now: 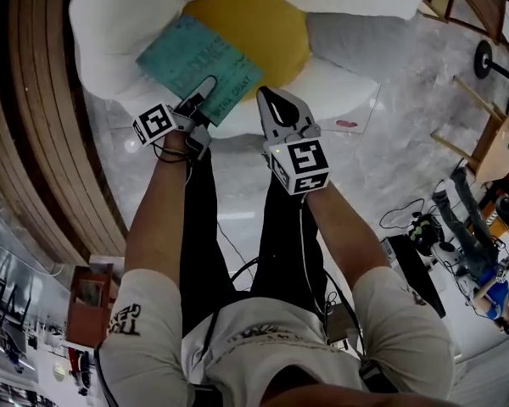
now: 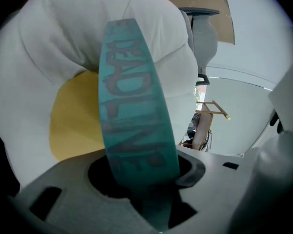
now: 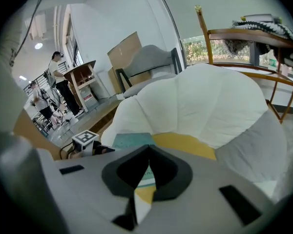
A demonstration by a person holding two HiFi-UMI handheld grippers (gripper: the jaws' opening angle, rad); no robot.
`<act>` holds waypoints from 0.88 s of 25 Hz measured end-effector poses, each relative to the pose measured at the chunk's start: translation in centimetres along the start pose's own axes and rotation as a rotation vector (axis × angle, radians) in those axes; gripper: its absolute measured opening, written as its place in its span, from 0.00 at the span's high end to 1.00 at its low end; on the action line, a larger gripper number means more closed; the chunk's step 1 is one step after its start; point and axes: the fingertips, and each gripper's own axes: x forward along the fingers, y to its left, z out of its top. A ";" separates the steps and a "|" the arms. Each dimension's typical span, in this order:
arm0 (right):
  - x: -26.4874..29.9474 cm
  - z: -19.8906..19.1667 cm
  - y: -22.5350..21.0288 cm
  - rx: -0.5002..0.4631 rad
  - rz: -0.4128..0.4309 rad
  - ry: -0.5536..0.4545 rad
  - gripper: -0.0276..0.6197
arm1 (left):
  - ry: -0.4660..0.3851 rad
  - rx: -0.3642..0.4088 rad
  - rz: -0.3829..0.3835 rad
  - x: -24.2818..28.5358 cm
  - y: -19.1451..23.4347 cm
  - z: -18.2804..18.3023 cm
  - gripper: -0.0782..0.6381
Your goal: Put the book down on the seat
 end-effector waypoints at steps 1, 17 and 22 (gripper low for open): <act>0.1 0.3 0.0 0.000 -0.002 -0.003 0.91 | 0.010 -0.003 0.003 0.0 0.1 -0.1 0.60; 0.6 6.3 -1.8 -0.080 0.084 0.032 0.91 | 0.128 0.034 0.469 -3.9 6.3 -1.6 0.38; -0.9 10.7 -1.8 -0.136 0.073 0.025 0.91 | 0.058 0.178 0.580 -6.1 1.3 0.1 0.39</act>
